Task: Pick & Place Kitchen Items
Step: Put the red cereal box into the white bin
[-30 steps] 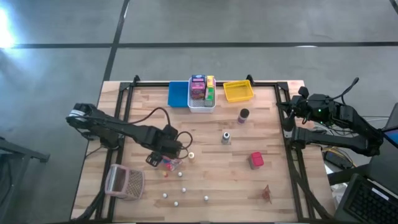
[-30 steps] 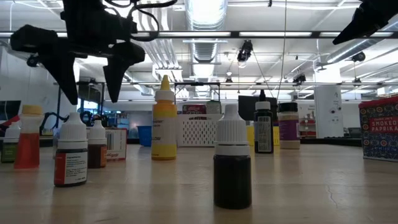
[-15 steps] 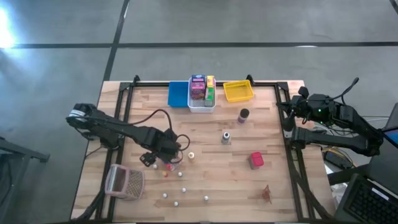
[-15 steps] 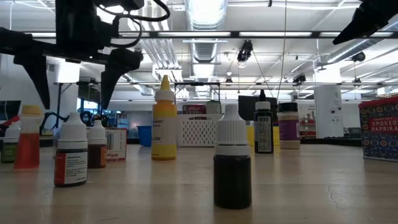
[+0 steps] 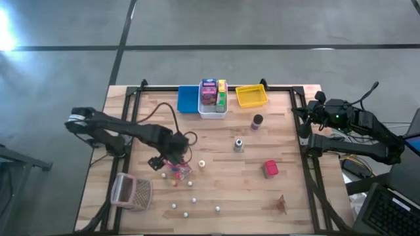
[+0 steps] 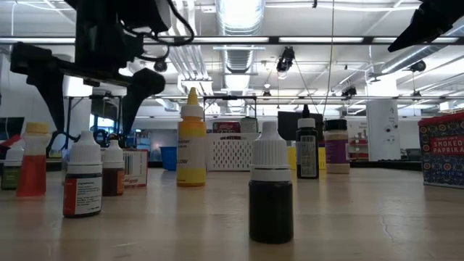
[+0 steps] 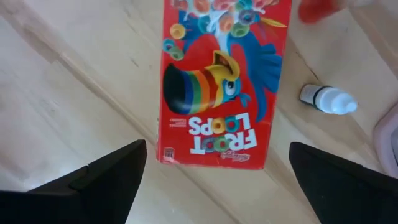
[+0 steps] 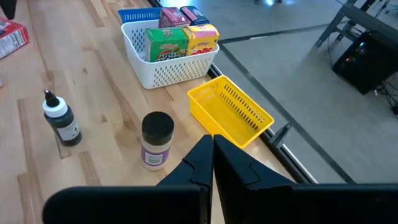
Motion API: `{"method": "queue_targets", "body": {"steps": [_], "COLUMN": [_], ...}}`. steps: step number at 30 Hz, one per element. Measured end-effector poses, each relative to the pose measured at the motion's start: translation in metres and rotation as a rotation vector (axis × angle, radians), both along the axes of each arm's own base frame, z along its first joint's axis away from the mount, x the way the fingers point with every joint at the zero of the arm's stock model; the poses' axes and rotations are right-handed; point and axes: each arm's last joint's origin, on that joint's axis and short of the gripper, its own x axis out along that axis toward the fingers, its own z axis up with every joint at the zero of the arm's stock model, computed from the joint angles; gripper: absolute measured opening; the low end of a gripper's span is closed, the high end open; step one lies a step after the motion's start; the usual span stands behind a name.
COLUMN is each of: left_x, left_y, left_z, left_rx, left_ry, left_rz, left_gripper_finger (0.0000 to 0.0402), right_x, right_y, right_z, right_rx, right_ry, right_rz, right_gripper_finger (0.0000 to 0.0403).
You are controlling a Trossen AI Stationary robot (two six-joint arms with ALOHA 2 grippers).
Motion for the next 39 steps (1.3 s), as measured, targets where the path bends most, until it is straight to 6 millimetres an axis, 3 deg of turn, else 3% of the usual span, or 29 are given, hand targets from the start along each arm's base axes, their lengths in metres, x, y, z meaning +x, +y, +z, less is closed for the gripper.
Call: {"method": "queue_targets", "body": {"steps": [9, 15, 23, 32, 39], "left_x": [-0.029, -0.046, -0.052, -0.051, -0.053], "left_y": [0.014, 0.023, 0.033, 0.033, 0.034], "left_z": [-0.006, -0.022, -0.04, -0.04, -0.051], "left_rx": [-0.043, -0.109, -0.216, -0.209, -0.206], "left_ry": [-0.16, -0.261, -0.338, -0.352, -0.386], "left_rz": [-0.034, -0.035, -0.038, -0.041, -0.038], "left_gripper_finger": [0.0399, 0.0399, 0.04, 0.04, 0.04], "right_x": [0.0, 0.0, 0.0, 0.0, 0.0], "right_y": [0.0, 0.0, 0.0, 0.0, 0.0], "right_z": [0.0, 0.0, 0.0, 0.0, 0.0], "right_rx": [-0.001, 0.001, 0.001, 0.001, 0.0], "right_ry": [0.0, -0.001, 0.0, 0.0, 0.0], "right_rz": [0.0, -0.001, 0.0, 0.0, 0.0], "right_gripper_finger": [0.0008, 0.0008, 0.0008, 0.0008, 0.0008]}}
